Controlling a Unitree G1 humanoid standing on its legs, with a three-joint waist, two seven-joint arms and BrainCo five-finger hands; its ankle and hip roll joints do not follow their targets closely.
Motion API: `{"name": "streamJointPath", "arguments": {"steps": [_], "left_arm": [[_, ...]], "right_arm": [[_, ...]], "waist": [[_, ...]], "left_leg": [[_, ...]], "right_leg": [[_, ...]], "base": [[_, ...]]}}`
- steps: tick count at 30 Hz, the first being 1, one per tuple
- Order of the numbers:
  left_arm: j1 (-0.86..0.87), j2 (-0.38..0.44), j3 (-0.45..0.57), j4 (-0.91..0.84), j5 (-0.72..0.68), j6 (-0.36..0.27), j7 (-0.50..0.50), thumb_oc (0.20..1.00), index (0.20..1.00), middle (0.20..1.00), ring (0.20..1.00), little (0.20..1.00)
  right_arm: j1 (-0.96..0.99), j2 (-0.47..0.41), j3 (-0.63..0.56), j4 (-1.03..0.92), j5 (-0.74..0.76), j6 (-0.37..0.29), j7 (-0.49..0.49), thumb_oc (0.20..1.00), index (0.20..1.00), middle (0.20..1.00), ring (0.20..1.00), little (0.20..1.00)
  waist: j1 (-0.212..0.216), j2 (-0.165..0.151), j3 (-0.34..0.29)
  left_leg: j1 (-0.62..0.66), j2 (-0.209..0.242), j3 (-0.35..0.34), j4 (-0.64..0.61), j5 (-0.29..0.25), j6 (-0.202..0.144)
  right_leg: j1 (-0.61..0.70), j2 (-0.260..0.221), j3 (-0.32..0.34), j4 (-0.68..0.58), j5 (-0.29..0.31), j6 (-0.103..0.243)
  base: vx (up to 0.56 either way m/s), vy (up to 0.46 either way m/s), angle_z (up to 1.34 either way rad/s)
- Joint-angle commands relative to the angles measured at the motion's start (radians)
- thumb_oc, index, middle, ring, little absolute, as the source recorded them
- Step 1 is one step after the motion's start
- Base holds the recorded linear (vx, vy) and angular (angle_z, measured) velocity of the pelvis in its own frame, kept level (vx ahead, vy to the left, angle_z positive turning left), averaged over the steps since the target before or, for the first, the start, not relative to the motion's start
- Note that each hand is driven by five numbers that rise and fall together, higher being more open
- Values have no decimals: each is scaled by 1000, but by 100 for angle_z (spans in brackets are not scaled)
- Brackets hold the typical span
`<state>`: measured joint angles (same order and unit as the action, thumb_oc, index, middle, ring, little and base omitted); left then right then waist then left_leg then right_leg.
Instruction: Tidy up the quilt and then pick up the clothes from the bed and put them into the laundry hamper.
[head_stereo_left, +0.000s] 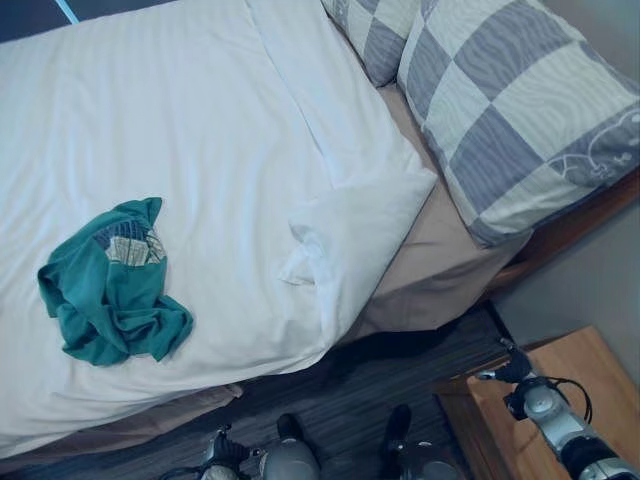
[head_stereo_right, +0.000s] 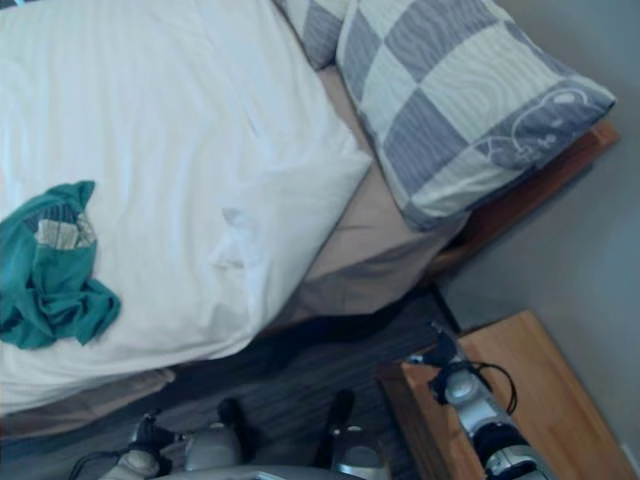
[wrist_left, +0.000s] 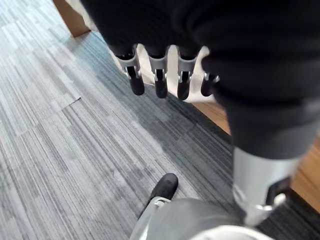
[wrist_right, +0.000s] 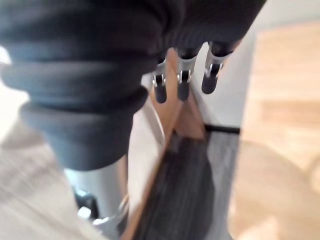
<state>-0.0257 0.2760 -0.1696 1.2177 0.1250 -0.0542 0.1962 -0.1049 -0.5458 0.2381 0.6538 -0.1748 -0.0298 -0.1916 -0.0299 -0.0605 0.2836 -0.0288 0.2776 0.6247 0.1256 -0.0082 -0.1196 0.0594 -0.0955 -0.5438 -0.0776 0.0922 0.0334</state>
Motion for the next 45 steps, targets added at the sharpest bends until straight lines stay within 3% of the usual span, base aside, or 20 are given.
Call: {"name": "streamJointPath", "arguments": {"steps": [1,6,9,10,11,12,13,16,24,25,26,27,30,31,34,35,36,38,45], "left_arm": [[9,28,-13,6,31,4,1,1000,1000,1000,1000,1000],[23,43,-20,17,56,5,-20,1000,1000,1000,1000,1000],[14,66,-35,24,62,6,-18,1000,1000,1000,1000,1000],[2,78,-52,21,79,2,-18,1000,1000,1000,1000,1000],[1,77,-50,21,79,2,-19,1000,1000,1000,1000,1000],[-17,85,-67,11,89,2,-29,1000,1000,1000,1000,1000],[-14,91,-73,9,93,-3,-33,1000,1000,1000,1000,1000],[-16,91,-67,0,86,-7,-32,1000,1000,1000,1000,1000],[-22,60,-121,-34,77,-21,-41,1000,1000,1000,1000,1000],[-24,55,-135,-39,76,-25,-48,1000,1000,1000,1000,1000],[-24,56,-134,-40,76,-25,-48,1000,1000,1000,1000,1000],[-29,51,-141,-39,74,-28,-52,1000,1000,1000,1000,1000],[-31,48,-136,-33,74,-26,-51,1000,1000,1000,1000,1000],[-31,48,-137,-33,74,-26,-51,1000,1000,1000,1000,1000],[-24,44,-112,-14,84,-11,-48,1000,1000,1000,1000,1000],[-17,37,-89,3,96,1,-42,1000,1000,1000,1000,1000],[-16,37,-93,4,96,1,-42,1000,1000,1000,1000,1000],[-7,27,-67,22,110,14,-42,1000,1000,1000,1000,1000],[8,7,-34,40,116,20,-37,1000,1000,1000,1000,1000]], "right_arm": [[23,-63,-78,-158,-79,-39,-62,1000,1000,1000,1000,1000],[-64,-172,-112,-287,-159,-54,-98,1000,1000,1000,1000,1000],[-187,-203,-70,-298,-168,-50,-111,1000,1000,1000,1000,1000],[-244,-219,-45,-305,-163,-51,-108,1000,1000,1000,1000,1000],[-249,-220,-43,-302,-162,-51,-108,1000,1000,1000,1000,1000],[-267,-248,-37,-304,-159,-47,-104,1000,1000,1000,1000,1000],[-305,-247,-13,-302,-151,-43,-97,1000,1000,1000,1000,1000],[-374,-237,42,-286,-150,-32,-78,1000,1000,1000,1000,1000],[-482,-132,219,-111,-170,-18,-23,1000,1000,1000,1000,1000],[-494,-100,246,-13,-163,-11,-10,347,347,347,347,347],[-498,-98,248,-9,-162,-13,-12,228,228,228,228,228],[-489,-79,255,56,-152,-5,-3,200,200,200,200,200],[-448,-82,225,57,-128,-4,-3,200,200,200,200,200],[-447,-82,225,56,-128,-4,-2,200,200,200,200,200],[-314,-120,123,-39,-104,-10,-16,200,200,200,200,200],[-195,-142,16,-131,-79,-19,-37,608,608,608,608,608],[-188,-143,11,-135,-80,-17,-35,1000,1000,1000,1000,1000],[-9,-128,-127,-230,-40,-37,-55,1000,1000,1000,1000,1000],[244,-26,-336,-243,-20,-38,-131,1000,1000,1000,1000,1000]], "waist": [[13,-4,-38],[41,-31,-34],[45,-37,-3],[45,-35,2],[44,-34,3],[37,-25,3],[56,-24,-3],[73,-16,-6],[95,28,11],[100,35,7],[99,34,11],[96,37,6],[83,34,6],[83,34,2],[58,26,-7],[32,18,-11],[35,19,-15],[1,10,-27],[-61,-5,-53]], "left_leg": [[24,-18,-50,-15,4,-8],[23,-52,-68,-54,-13,18],[24,-64,-83,-56,-27,32],[23,-72,-115,-77,-27,33],[24,-71,-115,-78,-26,32],[21,-93,-170,-99,-20,27],[24,-107,-199,-108,-19,22],[0,-111,-197,-103,12,23],[-35,-97,-231,-109,45,4],[-28,-95,-249,-118,36,-10],[-38,-93,-238,-115,53,-1],[-25,-93,-254,-122,41,-13],[-28,-88,-243,-124,60,-5],[-18,-90,-254,-128,45,-15],[-3,-91,-248,-136,43,-14],[-1,-89,-226,-139,58,-4],[10,-91,-237,-144,42,-13],[27,-92,-222,-157,40,-11],[74,-102,-182,-192,32,-1]], "right_leg": [[-12,-153,43,151,-140,163],[-59,-212,20,296,-110,188],[-134,-248,83,431,-35,226],[-154,-196,171,392,-100,223],[-153,-195,170,391,-101,223],[-139,-138,256,272,-165,205],[-107,-139,254,195,-152,195],[-99,-135,218,152,-124,177],[-87,-121,178,121,-129,154],[-72,-116,176,114,-146,159],[-80,-116,167,113,-131,151],[-65,-112,172,110,-150,155],[-66,-107,167,106,-137,143],[-57,-106,175,106,-151,150],[-48,-104,182,99,-148,153],[-57,-105,182,99,-127,149],[-48,-104,192,99,-142,156],[-49,-103,202,98,-135,163],[-56,-110,233,96,-109,181]], "base": [[40,78,29],[4,96,38],[-23,63,54],[14,-5,51],[99,-29,62],[159,-85,114],[155,-82,155],[5,-116,81],[25,-72,9],[0,-54,17],[74,-49,18],[5,-15,16],[-4,-9,11],[-85,15,4],[17,17,-2],[-4,42,-7],[2,48,-10],[41,46,-15],[11,58,-21]]}}
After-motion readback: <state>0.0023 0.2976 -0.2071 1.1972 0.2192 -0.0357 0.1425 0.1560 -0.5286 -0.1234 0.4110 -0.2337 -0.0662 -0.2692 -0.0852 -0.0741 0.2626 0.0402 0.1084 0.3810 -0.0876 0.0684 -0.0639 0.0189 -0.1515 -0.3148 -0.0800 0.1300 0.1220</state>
